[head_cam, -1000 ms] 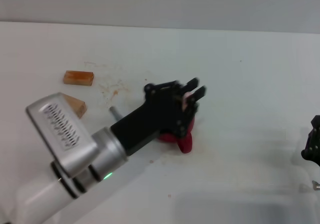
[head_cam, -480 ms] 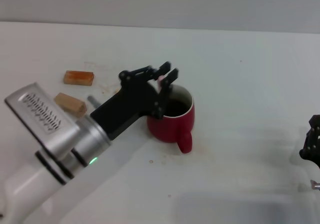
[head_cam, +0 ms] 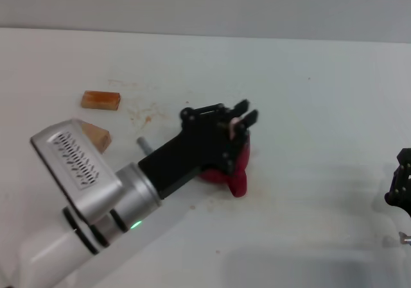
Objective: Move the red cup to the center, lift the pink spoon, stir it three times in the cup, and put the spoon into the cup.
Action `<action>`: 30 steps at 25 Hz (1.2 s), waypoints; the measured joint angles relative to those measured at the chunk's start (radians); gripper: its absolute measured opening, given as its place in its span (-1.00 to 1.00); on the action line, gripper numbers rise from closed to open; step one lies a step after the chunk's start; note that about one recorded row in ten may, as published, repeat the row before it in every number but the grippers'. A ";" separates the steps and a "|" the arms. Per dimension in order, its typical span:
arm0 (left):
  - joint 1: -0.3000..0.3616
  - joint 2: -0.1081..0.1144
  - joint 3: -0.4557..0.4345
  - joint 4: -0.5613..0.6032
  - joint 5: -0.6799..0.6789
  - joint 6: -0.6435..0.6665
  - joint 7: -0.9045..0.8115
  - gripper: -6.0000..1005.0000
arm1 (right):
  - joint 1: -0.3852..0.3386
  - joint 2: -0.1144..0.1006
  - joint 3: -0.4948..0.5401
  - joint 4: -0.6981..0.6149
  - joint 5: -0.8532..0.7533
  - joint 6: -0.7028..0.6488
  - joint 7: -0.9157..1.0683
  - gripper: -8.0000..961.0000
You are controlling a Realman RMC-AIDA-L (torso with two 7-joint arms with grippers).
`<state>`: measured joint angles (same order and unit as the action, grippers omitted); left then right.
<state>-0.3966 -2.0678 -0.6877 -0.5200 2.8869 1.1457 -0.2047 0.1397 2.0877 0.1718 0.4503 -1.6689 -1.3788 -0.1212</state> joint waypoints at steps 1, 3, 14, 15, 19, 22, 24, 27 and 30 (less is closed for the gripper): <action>0.013 0.000 -0.020 0.001 -0.002 -0.004 0.000 -0.58 | 0.000 0.000 0.000 0.000 0.000 0.000 0.000 -0.98; 0.026 0.003 -0.050 0.006 -0.004 -0.016 -0.011 -0.58 | 0.001 0.000 0.000 -0.001 0.000 0.001 0.000 -0.98; 0.005 0.002 -0.138 0.000 -0.004 -0.091 -0.052 -0.53 | 0.001 0.000 -0.011 -0.001 0.000 0.012 -0.001 -0.98; 0.005 0.002 -0.140 -0.003 -0.004 -0.089 -0.054 -0.53 | 0.000 0.000 -0.012 -0.001 0.000 0.012 -0.001 -0.98; 0.019 0.005 -0.148 -0.038 -0.004 -0.079 -0.059 -0.43 | -0.003 -0.001 -0.012 -0.001 0.000 0.011 -0.002 -0.98; 0.045 0.010 -0.170 -0.083 -0.002 -0.050 -0.053 -0.19 | -0.004 -0.001 -0.012 0.000 0.000 0.007 -0.004 -0.98; 0.073 0.015 -0.209 -0.120 0.002 -0.022 -0.043 -0.03 | -0.004 -0.002 -0.012 0.001 0.000 0.006 -0.005 -0.98; 0.127 0.014 -0.314 -0.159 0.001 -0.010 -0.006 0.20 | -0.005 -0.002 -0.012 0.001 0.000 0.003 -0.007 -0.98; 0.170 0.004 -0.444 -0.140 -0.003 -0.020 0.046 0.43 | -0.006 -0.002 -0.012 -0.001 0.003 -0.004 -0.009 -0.98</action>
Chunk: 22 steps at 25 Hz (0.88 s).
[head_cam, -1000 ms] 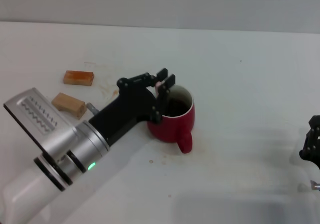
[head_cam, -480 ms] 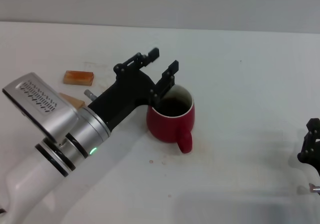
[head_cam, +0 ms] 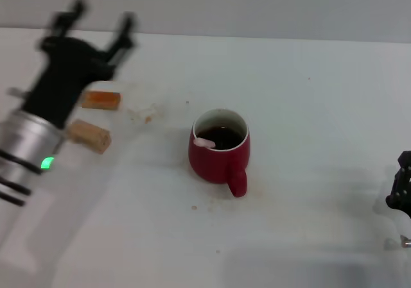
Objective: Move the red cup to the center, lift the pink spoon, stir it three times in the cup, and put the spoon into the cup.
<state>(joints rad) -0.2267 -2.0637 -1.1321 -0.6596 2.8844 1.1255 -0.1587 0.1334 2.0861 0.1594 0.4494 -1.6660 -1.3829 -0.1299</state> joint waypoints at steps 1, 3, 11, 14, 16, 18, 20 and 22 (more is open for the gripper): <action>0.003 0.000 -0.023 0.016 0.000 -0.004 0.006 0.48 | -0.001 0.000 0.000 -0.001 0.002 -0.006 0.000 -0.98; 0.009 0.000 -0.113 0.098 -0.003 -0.009 0.011 0.56 | -0.006 0.000 0.000 -0.003 0.005 -0.022 0.000 -0.98; -0.026 -0.003 -0.273 0.371 -0.012 0.002 -0.075 0.65 | -0.015 0.000 0.000 -0.034 0.000 -0.147 -0.001 -0.98; -0.013 -0.003 -0.277 0.387 -0.012 0.015 -0.097 0.65 | -0.015 0.000 0.000 -0.047 0.000 -0.173 -0.001 -0.98; -0.002 -0.005 -0.274 0.386 -0.012 0.029 -0.098 0.65 | -0.015 0.000 0.000 -0.051 -0.001 -0.185 -0.001 -0.98; 0.000 -0.005 -0.268 0.390 -0.012 0.038 -0.096 0.65 | -0.015 0.000 -0.004 -0.052 -0.001 -0.197 -0.001 -0.98; 0.000 -0.006 -0.264 0.392 -0.012 0.042 -0.092 0.65 | -0.015 -0.002 -0.009 -0.055 -0.002 -0.210 -0.001 -0.98; 0.000 -0.006 -0.262 0.393 -0.012 0.044 -0.091 0.65 | -0.015 -0.002 -0.013 -0.057 -0.002 -0.219 -0.001 -0.98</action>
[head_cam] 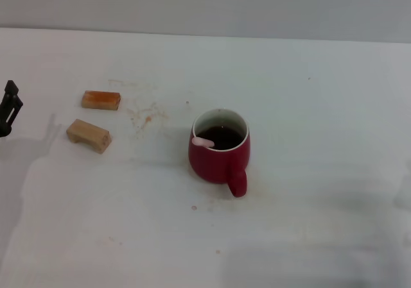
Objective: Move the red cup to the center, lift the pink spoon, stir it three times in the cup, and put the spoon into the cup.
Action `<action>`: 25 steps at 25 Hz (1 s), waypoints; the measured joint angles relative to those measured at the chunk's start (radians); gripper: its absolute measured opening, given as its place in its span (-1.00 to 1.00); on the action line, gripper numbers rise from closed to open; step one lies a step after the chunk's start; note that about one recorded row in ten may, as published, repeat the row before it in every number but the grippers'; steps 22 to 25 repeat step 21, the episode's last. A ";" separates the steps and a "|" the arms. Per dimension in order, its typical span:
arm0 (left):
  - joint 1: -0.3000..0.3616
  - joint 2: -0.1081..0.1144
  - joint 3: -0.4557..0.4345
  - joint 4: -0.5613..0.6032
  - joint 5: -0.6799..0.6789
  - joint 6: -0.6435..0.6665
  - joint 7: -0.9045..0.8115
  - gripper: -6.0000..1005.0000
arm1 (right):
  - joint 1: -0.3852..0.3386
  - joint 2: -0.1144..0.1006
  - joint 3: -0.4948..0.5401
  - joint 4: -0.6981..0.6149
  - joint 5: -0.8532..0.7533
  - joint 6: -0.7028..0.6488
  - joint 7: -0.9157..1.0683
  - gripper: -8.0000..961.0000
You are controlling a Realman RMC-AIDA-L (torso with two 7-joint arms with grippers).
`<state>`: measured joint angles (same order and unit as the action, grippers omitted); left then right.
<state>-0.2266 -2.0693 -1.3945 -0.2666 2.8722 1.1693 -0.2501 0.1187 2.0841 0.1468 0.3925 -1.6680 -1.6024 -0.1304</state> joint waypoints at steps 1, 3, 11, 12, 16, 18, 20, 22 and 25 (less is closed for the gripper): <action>0.000 0.000 0.000 0.001 0.000 0.001 0.000 0.65 | 0.001 0.000 -0.001 -0.001 0.000 -0.001 0.000 -0.98; 0.000 -0.001 0.000 0.004 0.000 0.006 0.001 0.65 | 0.002 0.000 -0.002 -0.001 0.000 -0.001 0.000 -0.98; 0.002 -0.002 0.000 0.009 0.001 0.024 0.013 0.65 | 0.003 -0.001 -0.001 -0.001 -0.001 0.004 0.000 -0.98; 0.002 -0.002 0.000 0.009 0.001 0.024 0.013 0.65 | 0.003 -0.001 -0.001 -0.001 -0.001 0.004 0.000 -0.98; 0.003 -0.003 -0.001 0.009 0.000 0.025 0.013 0.65 | 0.004 -0.001 -0.002 -0.001 -0.001 0.001 0.000 -0.98; 0.003 -0.003 -0.001 0.009 -0.001 0.026 0.013 0.65 | 0.004 -0.001 -0.002 -0.001 -0.001 -0.001 0.000 -0.98; 0.003 -0.003 -0.001 0.009 -0.001 0.026 0.013 0.65 | 0.005 0.000 -0.003 -0.001 -0.001 -0.001 0.000 -0.98; 0.003 -0.003 -0.001 0.009 -0.001 0.026 0.013 0.65 | 0.005 0.000 -0.003 -0.001 -0.001 -0.001 0.000 -0.98; 0.003 -0.003 -0.001 0.009 -0.001 0.026 0.013 0.65 | 0.005 0.000 -0.003 -0.001 -0.001 -0.001 0.000 -0.98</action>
